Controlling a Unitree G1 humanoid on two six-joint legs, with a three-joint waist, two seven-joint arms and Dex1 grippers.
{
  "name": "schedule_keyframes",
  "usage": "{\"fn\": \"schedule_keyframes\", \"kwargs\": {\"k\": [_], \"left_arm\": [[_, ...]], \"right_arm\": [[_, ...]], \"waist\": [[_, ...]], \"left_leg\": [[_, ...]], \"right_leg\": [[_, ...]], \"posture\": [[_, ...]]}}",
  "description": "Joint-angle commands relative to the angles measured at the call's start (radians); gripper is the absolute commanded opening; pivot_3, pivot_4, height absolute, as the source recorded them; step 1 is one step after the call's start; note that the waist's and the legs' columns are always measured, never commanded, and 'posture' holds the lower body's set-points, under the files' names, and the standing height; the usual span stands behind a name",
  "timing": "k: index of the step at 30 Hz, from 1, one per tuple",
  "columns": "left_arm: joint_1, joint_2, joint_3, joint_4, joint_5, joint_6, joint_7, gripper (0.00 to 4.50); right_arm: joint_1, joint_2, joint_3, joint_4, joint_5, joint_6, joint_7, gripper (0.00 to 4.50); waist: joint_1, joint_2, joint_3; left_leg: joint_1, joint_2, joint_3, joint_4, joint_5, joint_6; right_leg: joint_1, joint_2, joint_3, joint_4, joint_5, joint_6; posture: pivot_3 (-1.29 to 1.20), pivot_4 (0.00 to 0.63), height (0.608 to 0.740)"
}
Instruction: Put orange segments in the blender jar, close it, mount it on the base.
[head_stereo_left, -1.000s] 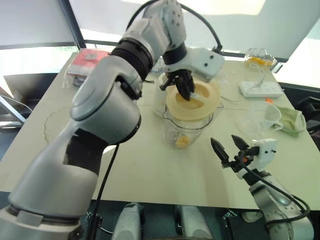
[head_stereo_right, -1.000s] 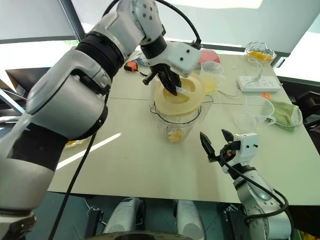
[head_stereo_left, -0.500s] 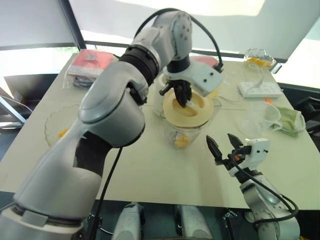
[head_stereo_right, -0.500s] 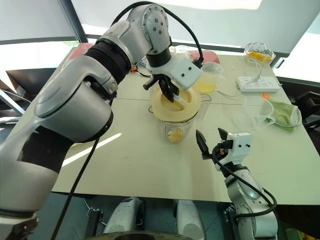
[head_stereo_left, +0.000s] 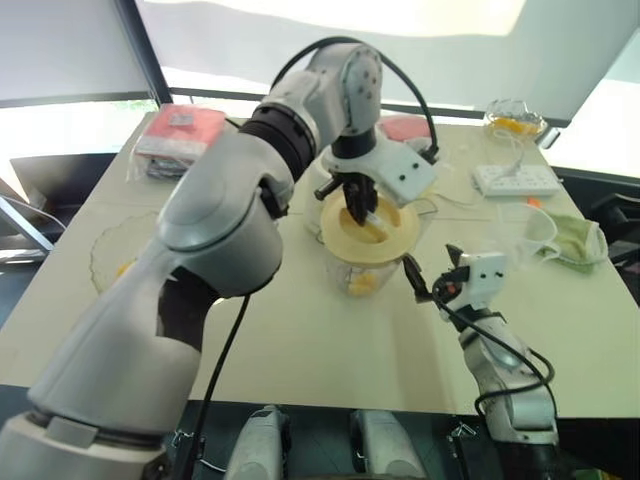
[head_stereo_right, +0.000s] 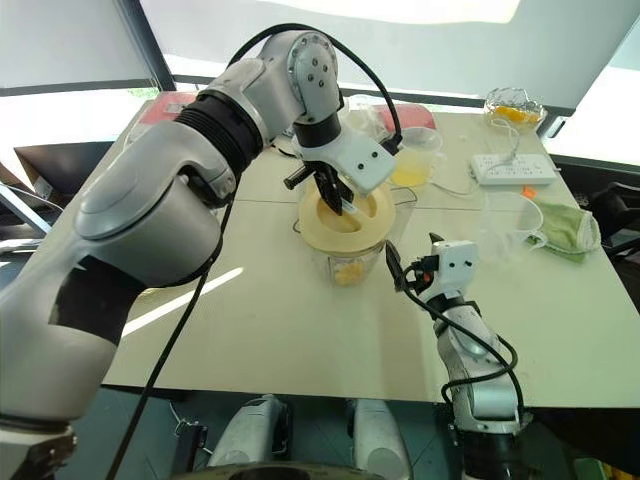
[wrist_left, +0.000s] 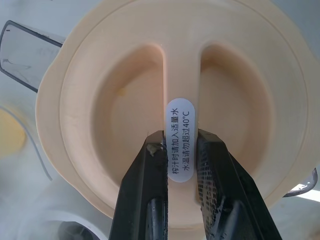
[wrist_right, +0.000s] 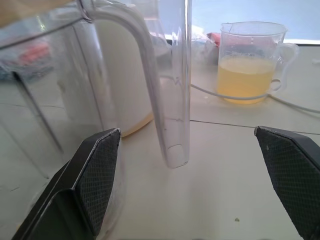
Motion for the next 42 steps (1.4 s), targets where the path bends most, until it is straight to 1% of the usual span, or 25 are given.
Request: {"fn": "schedule_keyframes", "kwargs": {"k": [1,7,10,16,20,23,27,30,34,36,40,42], "left_arm": [[0.06,-0.014,-0.075,-0.004,-0.011,0.013,-0.007,0.24],[0.065,0.003,-0.138,-0.034,-0.07,0.016,-0.007,0.24],[0.065,0.016,-0.174,-0.051,-0.104,0.018,-0.007,0.24],[0.065,0.052,-0.243,-0.103,-0.211,0.05,-0.007,0.24],[0.065,0.123,-0.341,-0.209,-0.389,0.146,-0.007,0.24],[0.057,0.154,-0.41,-0.243,-0.465,0.18,-0.007,0.24],[0.052,0.157,-0.451,-0.224,-0.476,0.166,-0.007,0.24],[0.048,0.149,-0.452,-0.207,-0.474,0.187,-0.007,0.24],[0.055,0.101,-0.373,-0.132,-0.407,0.245,-0.007,0.24],[0.056,0.091,-0.349,-0.106,-0.346,0.238,-0.007,0.24],[0.057,0.076,-0.261,-0.093,-0.288,0.295,-0.007,0.24],[0.052,0.063,-0.208,-0.079,-0.228,0.331,-0.007,0.24]], "right_arm": [[-0.082,-0.016,-0.011,0.111,-0.025,-0.087,0.022,4.5],[-0.213,-0.023,-0.036,0.326,-0.028,-0.19,0.047,4.5],[-0.263,-0.021,-0.043,0.379,-0.028,-0.216,0.044,4.5],[-0.282,-0.012,-0.036,0.358,-0.029,-0.204,0.036,4.5],[-0.262,-0.002,-0.034,0.301,-0.022,-0.19,0.032,4.5],[-0.266,0.002,-0.031,0.314,-0.03,-0.197,0.032,4.5],[-0.272,0.01,-0.025,0.327,-0.036,-0.201,0.031,4.5],[-0.278,0.021,-0.021,0.329,-0.039,-0.196,0.022,4.5],[-0.278,0.027,-0.019,0.306,-0.044,-0.159,0.002,4.5],[-0.272,0.027,-0.017,0.286,-0.046,-0.138,-0.008,4.5],[-0.256,0.028,-0.016,0.251,-0.048,-0.104,-0.024,4.5],[-0.247,0.033,-0.014,0.237,-0.049,-0.093,-0.032,4.5]], "waist": [[0.0,0.001,0.0],[-0.003,0.001,-0.001],[-0.004,0.001,-0.001],[-0.003,0.001,-0.001],[-0.004,0.001,-0.001],[-0.005,0.001,-0.001],[-0.004,0.001,-0.001],[-0.005,0.001,-0.001],[-0.005,0.001,-0.001],[-0.005,0.001,-0.001],[-0.006,0.001,-0.001],[-0.005,0.001,-0.001]], "left_leg": [[0.001,0.0,0.0,0.0,0.0,0.0],[0.001,0.0,0.0,0.0,0.0,0.0],[0.002,0.0,0.0,0.0,0.0,0.0],[0.002,0.0,0.0,-0.001,0.0,0.0],[0.002,0.0,0.0,-0.001,0.0,0.0],[0.002,0.0,-0.001,-0.001,0.0,0.0],[0.002,0.0,-0.001,-0.001,0.0,0.0],[0.002,0.0,0.0,-0.001,0.0,0.0],[0.002,0.0,-0.001,-0.001,0.0,0.0],[0.002,0.0,-0.001,-0.001,0.0,0.0],[0.002,0.0,-0.001,-0.002,0.0,0.001],[0.002,0.0,-0.001,-0.002,-0.001,0.001]], "right_leg": [[0.0,0.0,0.0,0.0,0.0,0.0],[0.001,0.0,0.0,0.0,0.0,0.0],[0.001,0.001,0.001,0.0,0.0,0.0],[0.001,0.001,0.001,0.0,0.0,0.0],[0.001,0.001,0.001,0.001,0.0,0.0],[0.001,0.001,0.001,0.001,0.0,0.001],[0.001,0.001,0.001,0.001,0.0,0.001],[0.001,0.001,0.001,0.0,0.0,0.001],[0.001,0.002,0.001,0.0,0.0,0.001],[0.001,0.002,0.001,0.0,0.0,0.0],[0.0,0.002,0.001,0.0,-0.001,0.0],[0.0,0.002,0.001,0.0,-0.001,-0.001]], "posture": [[0.0,0.15,0.74],[0.0,0.15,0.74],[0.0,0.15,0.74],[0.0,0.15,0.74],[0.0,0.15,0.74],[0.0,0.15,0.74],[0.0,0.15,0.74],[0.0,0.15,0.74],[0.0,0.15,0.74],[0.0,0.15,0.74],[0.0,0.15,0.74],[0.0,0.15,0.74]]}}
